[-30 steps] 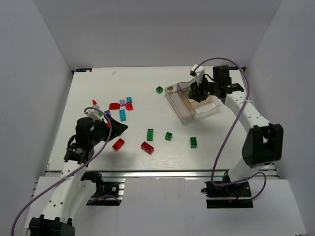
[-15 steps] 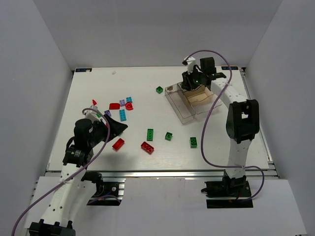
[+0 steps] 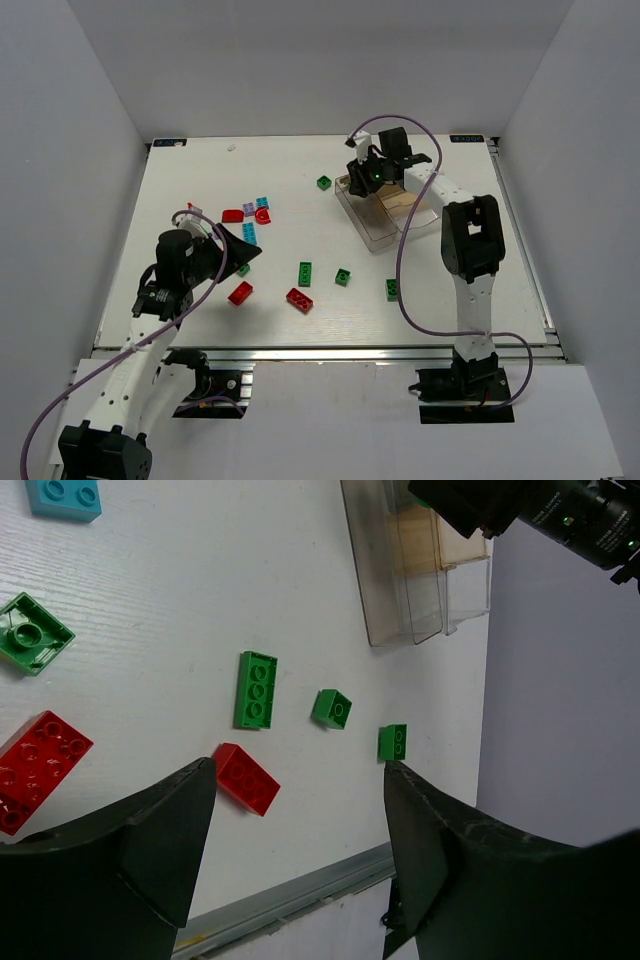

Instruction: Sort the legos into containers by color

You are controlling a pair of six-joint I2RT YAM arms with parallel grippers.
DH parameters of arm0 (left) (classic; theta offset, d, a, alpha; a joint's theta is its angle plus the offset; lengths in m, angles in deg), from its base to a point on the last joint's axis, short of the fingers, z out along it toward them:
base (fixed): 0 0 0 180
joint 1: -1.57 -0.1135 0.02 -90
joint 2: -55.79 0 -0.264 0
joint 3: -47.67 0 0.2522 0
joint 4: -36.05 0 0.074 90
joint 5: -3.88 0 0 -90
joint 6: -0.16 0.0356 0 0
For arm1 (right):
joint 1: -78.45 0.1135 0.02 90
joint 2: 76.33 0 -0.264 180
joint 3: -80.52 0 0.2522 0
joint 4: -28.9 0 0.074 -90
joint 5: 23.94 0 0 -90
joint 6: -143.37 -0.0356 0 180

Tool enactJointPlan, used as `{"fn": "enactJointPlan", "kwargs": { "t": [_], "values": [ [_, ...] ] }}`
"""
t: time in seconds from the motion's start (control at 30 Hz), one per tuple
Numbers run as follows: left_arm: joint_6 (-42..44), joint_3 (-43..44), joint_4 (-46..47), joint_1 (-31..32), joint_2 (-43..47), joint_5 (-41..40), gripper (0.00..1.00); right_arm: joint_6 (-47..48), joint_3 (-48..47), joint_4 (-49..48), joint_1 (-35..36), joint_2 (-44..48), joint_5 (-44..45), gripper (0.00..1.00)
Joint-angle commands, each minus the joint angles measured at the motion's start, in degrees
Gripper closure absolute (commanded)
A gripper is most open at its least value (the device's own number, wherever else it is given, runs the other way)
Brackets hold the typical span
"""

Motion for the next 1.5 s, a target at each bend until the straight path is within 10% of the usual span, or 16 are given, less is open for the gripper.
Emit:
{"fn": "enactJointPlan", "kwargs": {
  "t": [0.0, 0.37, 0.5, 0.53, 0.57, 0.63, 0.77, 0.87, 1.0, 1.47],
  "values": [
    [-0.1, 2.6, 2.4, 0.1, -1.2, 0.7, 0.23, 0.6, -3.6, -0.3, -0.6, -0.3, 1.1, 0.52],
    [-0.1, 3.4, 4.0, 0.1, -5.4, 0.5, 0.24, 2.6, -6.2, 3.6, -0.8, 2.6, -3.3, 0.38],
    [0.7, 4.5, 4.1, 0.1, -7.3, 0.6, 0.31, 5.3, 7.2, -3.1, -1.3, 13.5, -6.7, 0.51],
    [0.8, 4.5, 4.5, 0.1, -7.9, 0.8, 0.41, 5.9, 12.2, -10.1, -2.4, 20.2, -8.2, 0.65],
    [0.7, 4.5, 5.2, 0.1, -9.0, 1.1, 0.47, 3.2, 17.0, -13.9, -2.7, 23.4, -9.3, 1.00],
    [0.8, 4.5, 5.9, 0.1, -10.4, 2.4, 0.67, -2.1, 27.3, -15.2, -3.7, 29.7, -9.1, 1.00],
    [2.9, 7.1, 5.5, 0.6, -14.8, 4.0, 0.76, 3.5, 27.3, 5.8, -3.5, 32.8, -21.6, 1.00],
    [5.9, 11.4, 2.3, 1.4, -19.2, 3.2, 0.57, 4.2, 32.1, 10.6, -3.4, 37.1, -19.2, 0.66],
    [9.7, 18.5, -3.8, 5.9, -27.2, -0.1, 0.33, 2.0, 39.1, 13.3, -3.2, 44.3, -11.7, 0.52],
    [12.1, 41.4, -25.0, 28.2, -56.5, -29.6, 0.29, -6.3, 47.2, 14.4, -3.4, 48.3, -5.0, 0.12]
  ]
}}
